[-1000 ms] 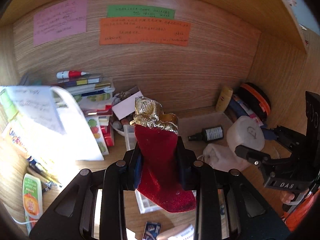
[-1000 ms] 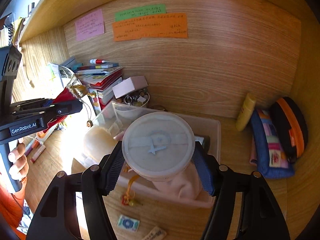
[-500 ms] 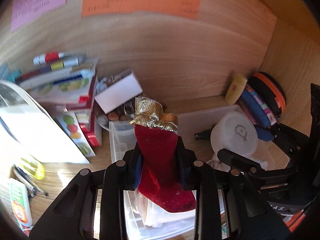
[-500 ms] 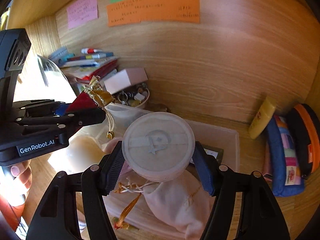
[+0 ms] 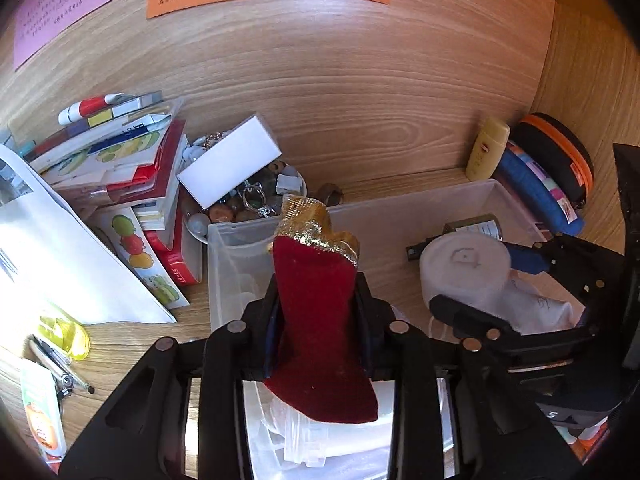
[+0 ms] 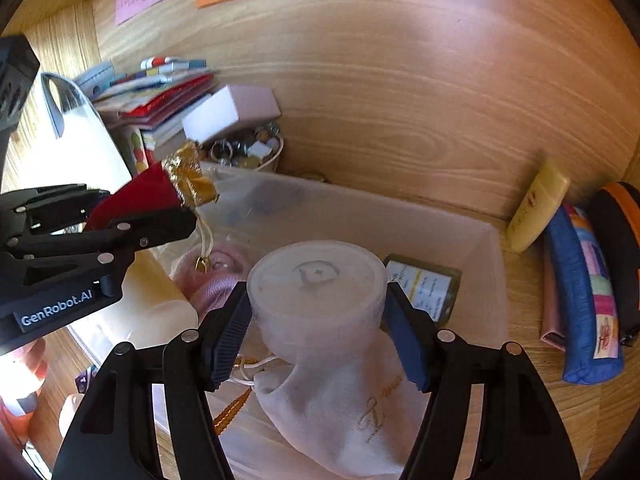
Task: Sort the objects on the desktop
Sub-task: 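Carry the stocking and white container into the clear box and release both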
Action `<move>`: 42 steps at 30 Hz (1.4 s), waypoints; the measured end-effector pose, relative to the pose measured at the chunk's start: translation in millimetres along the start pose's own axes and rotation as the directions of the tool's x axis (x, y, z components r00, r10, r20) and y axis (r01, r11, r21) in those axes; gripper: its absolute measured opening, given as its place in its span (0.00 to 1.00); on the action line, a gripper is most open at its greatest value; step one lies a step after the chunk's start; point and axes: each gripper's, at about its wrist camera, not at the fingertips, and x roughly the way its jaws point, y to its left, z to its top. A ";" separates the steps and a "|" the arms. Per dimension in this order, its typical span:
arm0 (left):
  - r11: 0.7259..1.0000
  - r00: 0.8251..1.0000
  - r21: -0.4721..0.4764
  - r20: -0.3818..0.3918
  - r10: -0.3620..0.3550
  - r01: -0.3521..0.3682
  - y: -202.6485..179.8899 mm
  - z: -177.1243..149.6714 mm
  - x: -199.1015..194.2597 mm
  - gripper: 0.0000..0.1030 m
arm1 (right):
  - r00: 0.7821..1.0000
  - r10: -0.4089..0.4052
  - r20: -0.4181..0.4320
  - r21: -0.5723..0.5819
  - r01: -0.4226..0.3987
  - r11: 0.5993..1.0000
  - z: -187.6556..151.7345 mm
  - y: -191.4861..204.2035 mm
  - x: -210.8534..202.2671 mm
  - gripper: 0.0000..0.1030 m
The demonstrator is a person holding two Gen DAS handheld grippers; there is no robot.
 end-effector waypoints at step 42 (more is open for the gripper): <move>0.997 0.998 0.071 0.055 0.007 -0.011 1.1 -62.4 -86.6 0.89 | 0.997 -0.037 0.071 0.028 0.035 0.999 -63.4 1.2 -104.1 0.75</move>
